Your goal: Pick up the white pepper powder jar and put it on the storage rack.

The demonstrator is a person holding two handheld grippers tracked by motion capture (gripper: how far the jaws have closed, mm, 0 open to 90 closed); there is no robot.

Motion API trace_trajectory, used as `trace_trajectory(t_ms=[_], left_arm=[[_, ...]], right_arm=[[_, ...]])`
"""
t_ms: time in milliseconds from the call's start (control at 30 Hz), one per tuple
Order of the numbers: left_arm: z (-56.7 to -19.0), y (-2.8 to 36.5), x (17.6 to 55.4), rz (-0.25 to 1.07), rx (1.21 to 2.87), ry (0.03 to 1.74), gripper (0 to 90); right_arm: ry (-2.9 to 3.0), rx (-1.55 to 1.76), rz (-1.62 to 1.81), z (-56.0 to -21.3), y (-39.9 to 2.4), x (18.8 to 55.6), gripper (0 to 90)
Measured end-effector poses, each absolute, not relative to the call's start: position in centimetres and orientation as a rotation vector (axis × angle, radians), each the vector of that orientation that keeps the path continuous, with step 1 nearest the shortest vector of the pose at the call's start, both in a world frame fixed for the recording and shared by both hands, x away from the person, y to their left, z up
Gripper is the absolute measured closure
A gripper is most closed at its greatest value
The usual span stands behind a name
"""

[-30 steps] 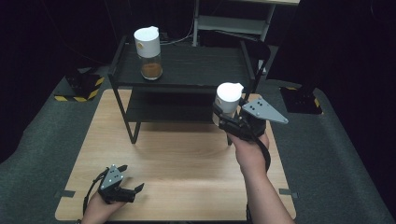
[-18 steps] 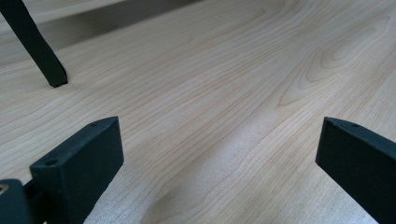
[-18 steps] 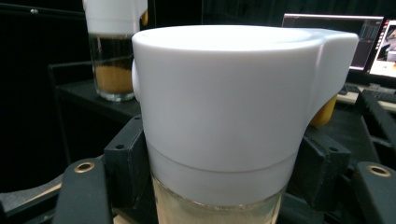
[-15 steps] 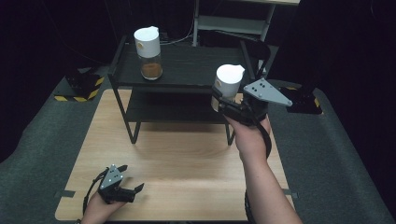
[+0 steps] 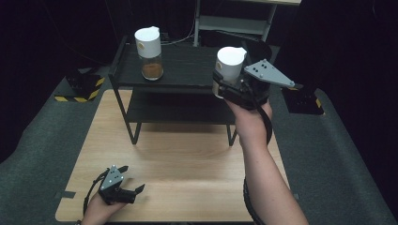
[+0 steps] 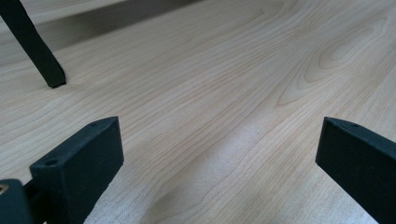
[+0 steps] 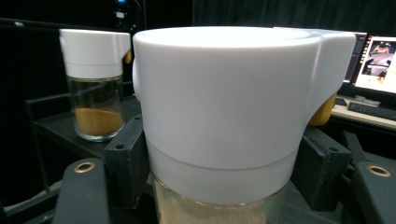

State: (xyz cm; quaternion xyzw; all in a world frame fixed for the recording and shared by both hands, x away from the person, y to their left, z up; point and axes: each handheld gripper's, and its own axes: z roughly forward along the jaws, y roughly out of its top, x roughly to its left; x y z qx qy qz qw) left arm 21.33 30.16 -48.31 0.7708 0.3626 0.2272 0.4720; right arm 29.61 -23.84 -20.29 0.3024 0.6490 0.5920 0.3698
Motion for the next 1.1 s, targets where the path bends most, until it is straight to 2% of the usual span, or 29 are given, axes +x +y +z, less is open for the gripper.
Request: trace_trajectory(t_ms=[1100], left_arm=[[-48.4, 30.6, 21.4, 0.536, 1.873, 0.889, 1.1]], right_arm=[[1.669, 0.878, 1.469, -18.9, -20.9, 36.3, 30.4]])
